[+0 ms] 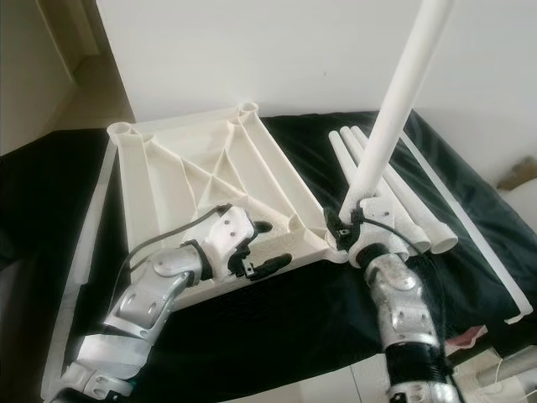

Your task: Building children table

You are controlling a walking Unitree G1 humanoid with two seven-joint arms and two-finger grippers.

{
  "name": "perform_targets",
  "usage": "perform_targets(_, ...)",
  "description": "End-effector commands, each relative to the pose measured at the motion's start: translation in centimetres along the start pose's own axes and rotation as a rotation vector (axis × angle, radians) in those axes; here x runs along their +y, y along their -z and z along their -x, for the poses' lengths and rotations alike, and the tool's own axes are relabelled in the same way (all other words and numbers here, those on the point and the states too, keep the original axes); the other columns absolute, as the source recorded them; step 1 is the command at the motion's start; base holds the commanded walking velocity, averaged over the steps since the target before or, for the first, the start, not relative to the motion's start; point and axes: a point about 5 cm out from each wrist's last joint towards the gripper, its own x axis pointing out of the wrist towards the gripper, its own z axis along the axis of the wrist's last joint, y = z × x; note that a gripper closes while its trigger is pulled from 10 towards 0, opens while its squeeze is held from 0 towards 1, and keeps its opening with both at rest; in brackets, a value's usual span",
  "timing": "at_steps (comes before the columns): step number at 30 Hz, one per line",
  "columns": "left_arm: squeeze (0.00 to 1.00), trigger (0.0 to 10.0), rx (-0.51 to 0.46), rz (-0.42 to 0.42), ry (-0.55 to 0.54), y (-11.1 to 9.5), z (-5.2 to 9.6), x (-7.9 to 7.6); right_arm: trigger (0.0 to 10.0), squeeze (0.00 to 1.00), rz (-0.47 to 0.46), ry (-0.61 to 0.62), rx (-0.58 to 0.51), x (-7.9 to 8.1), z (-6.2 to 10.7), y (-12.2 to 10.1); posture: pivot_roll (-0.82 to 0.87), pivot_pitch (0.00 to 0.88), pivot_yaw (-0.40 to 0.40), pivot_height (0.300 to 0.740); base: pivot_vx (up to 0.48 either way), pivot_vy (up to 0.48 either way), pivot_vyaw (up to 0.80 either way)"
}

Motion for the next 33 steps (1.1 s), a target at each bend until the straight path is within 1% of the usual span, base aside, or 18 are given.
perform_targets(1,0.00,10.0,0.009,0.054,-0.247,0.2,0.1,1.6,10.0,0.00,-0.053,0.126,0.097,-0.3,0.7,1.9,-0.06,0.027,-0.029,0.740,0.000,0.000,0.00)
perform_targets(2,0.00,10.0,0.014,0.069,-0.250,0.3,0.1,1.8,10.0,0.00,-0.057,0.168,0.089,0.1,0.8,1.9,-0.07,0.026,-0.028,0.740,0.000,0.000,0.00)
perform_targets(5,0.00,10.0,0.022,0.074,-0.253,0.4,0.1,2.0,10.0,0.00,-0.065,0.198,0.080,0.4,0.9,1.8,-0.07,0.026,-0.028,0.740,0.000,0.000,0.00)
perform_targets(6,0.00,10.0,0.036,0.068,-0.257,0.5,0.2,2.2,10.0,0.00,-0.078,0.253,0.072,0.7,1.0,1.8,-0.07,0.024,-0.025,0.740,0.000,0.000,0.00)
perform_targets(7,0.00,10.0,0.036,0.068,-0.257,0.5,0.2,2.2,10.0,0.00,-0.078,0.253,0.072,0.7,1.0,1.8,-0.07,0.024,-0.025,0.740,0.000,0.000,0.00)
perform_targets(9,0.00,10.0,0.060,0.059,-0.278,0.7,0.4,3.0,10.0,0.00,-0.113,0.332,0.063,1.8,1.2,1.5,-0.07,0.018,-0.016,0.740,0.000,0.000,0.00)
perform_targets(11,0.00,10.0,0.065,0.054,-0.287,0.7,0.5,3.4,10.0,0.00,-0.135,0.313,0.051,2.6,1.3,1.2,-0.08,0.012,-0.011,0.740,0.000,0.000,0.00)
perform_targets(12,0.00,10.0,0.065,0.054,-0.287,0.7,0.5,3.4,10.0,0.00,-0.135,0.313,0.051,2.6,1.3,1.2,-0.08,0.012,-0.011,0.740,0.000,0.000,0.00)
perform_targets(13,0.00,10.0,0.062,0.059,-0.285,0.7,0.5,3.4,10.0,0.47,-0.129,0.300,0.042,2.8,1.4,1.0,-0.08,0.009,-0.011,0.740,0.000,0.000,0.00)
perform_targets(15,0.00,10.0,0.062,0.059,-0.285,0.7,0.5,3.4,10.0,0.47,-0.129,0.300,0.042,2.8,1.4,1.0,-0.08,0.009,-0.011,0.740,0.000,0.000,0.00)
perform_targets(16,0.00,10.0,0.056,0.061,-0.268,0.6,0.5,3.4,10.0,1.00,-0.137,0.279,0.028,2.8,1.5,0.8,-0.08,0.005,-0.008,0.740,0.000,0.000,0.00)
perform_targets(17,0.00,10.0,0.051,0.060,-0.227,0.8,0.8,3.1,10.0,1.00,-0.130,0.260,0.000,2.5,1.8,0.4,-0.08,0.001,-0.007,0.740,0.000,0.000,0.00)
perform_targets(19,0.00,10.0,0.048,0.092,-0.167,1.0,1.1,2.7,10.0,1.00,-0.121,0.265,-0.013,2.2,2.0,0.3,-0.08,0.000,-0.004,0.740,0.000,0.000,0.00)
perform_targets(20,0.00,10.0,0.048,0.085,-0.120,1.1,1.5,2.3,10.0,1.00,-0.123,0.258,-0.012,2.0,2.1,0.3,-0.08,0.000,-0.001,0.740,0.000,0.000,0.00)
perform_targets(26,0.00,10.0,0.049,0.070,-0.062,1.2,2.0,2.0,10.0,1.00,-0.117,0.242,-0.010,2.0,2.1,0.4,-0.08,0.000,-0.002,0.740,0.000,0.000,0.00)
perform_targets(29,0.00,10.0,0.123,0.054,0.060,2.4,4.2,1.9,10.0,1.00,-0.121,0.157,-0.002,2.0,2.5,0.6,-0.06,0.000,0.002,0.740,0.000,0.000,0.00)
perform_targets(30,0.00,10.0,0.123,0.054,0.060,2.4,4.2,1.9,10.0,1.00,-0.121,0.157,-0.002,2.0,2.5,0.6,-0.06,0.000,0.002,0.740,0.000,0.000,0.00)
perform_targets(33,0.00,10.0,0.169,0.051,0.055,3.3,5.1,2.5,10.0,1.00,-0.133,0.114,0.012,2.3,2.8,0.9,-0.06,0.000,0.003,0.740,0.000,0.000,0.00)
